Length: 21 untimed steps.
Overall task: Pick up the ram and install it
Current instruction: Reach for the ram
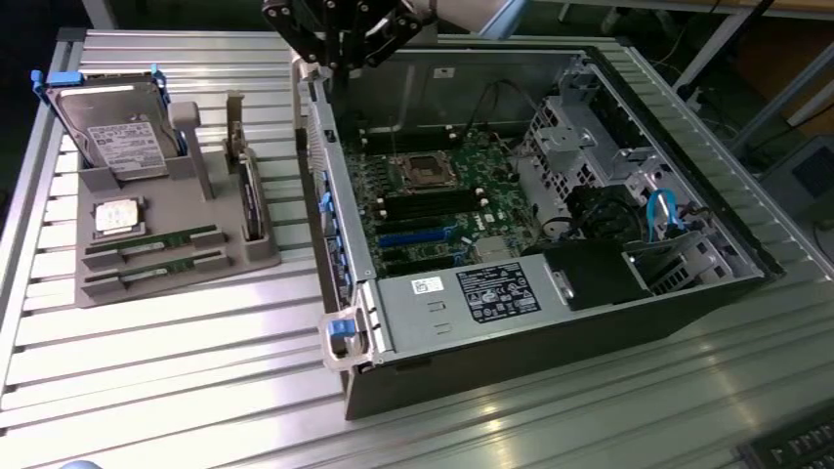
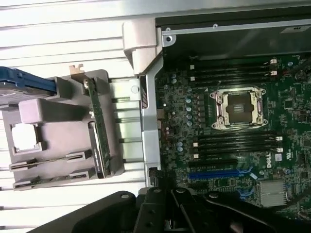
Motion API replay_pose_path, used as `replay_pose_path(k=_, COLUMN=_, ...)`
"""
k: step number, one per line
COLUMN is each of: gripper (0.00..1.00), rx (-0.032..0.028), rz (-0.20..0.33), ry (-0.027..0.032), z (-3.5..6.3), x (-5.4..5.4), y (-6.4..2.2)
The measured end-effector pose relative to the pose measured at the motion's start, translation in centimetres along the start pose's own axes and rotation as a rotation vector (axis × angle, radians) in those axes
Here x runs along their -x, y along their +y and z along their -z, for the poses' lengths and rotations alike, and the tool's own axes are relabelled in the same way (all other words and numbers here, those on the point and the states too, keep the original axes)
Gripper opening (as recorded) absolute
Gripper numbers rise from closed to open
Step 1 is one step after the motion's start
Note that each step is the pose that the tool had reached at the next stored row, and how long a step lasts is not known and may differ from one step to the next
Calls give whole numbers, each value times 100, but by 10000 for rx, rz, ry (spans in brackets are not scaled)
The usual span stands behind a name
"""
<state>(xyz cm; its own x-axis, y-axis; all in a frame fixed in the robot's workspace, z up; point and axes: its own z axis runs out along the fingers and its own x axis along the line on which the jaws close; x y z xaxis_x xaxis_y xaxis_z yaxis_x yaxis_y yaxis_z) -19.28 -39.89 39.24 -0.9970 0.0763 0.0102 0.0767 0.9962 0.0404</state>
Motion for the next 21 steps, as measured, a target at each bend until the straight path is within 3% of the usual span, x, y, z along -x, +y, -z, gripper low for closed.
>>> replay_pose_path(k=3, gripper=11, rx=1, rz=2, ry=-1, z=-3, x=-133, y=-10)
replay_pose_path(k=9, gripper=11, rx=0, rz=1, ry=0, z=-24, x=-725, y=-51)
replay_pose_path(k=11, gripper=11, rx=1, rz=1, ry=-1, z=-32, x=-826, y=-56)
replay_pose_path(k=16, gripper=11, rx=1, rz=1, ry=-1, z=-74, x=-1228, y=-71)
replay_pose_path(k=21, gripper=11, rx=0, rz=1, ry=0, z=-105, x=-1550, y=-85)
